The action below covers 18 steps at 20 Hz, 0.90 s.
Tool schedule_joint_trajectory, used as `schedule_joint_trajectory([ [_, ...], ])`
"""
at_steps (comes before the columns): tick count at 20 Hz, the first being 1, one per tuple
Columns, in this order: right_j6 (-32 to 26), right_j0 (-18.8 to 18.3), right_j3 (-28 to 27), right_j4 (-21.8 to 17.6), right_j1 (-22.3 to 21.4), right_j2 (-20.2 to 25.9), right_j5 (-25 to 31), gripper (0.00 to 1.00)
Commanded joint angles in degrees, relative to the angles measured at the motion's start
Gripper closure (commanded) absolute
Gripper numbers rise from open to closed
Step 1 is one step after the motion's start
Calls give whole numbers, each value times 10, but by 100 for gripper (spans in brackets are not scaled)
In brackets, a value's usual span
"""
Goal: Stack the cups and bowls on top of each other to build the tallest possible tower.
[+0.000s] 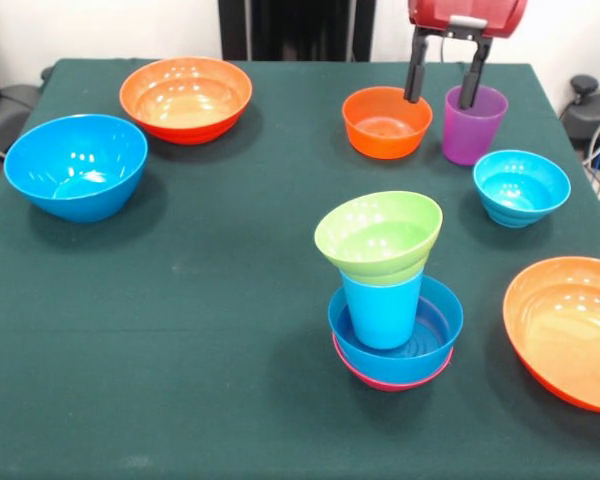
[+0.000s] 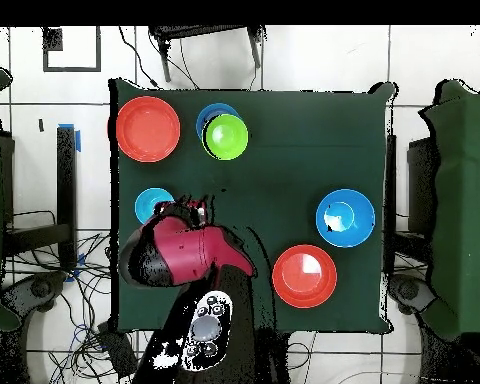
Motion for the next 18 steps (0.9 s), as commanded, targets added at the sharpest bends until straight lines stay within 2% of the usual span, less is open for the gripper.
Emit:
schedule_joint_trajectory([
  [1,106,26,7,18,49,7,-39,0],
  [8,106,40,12,33,56,-4,-51,0],
  [18,99,40,22,40,55,-3,-62,0],
])
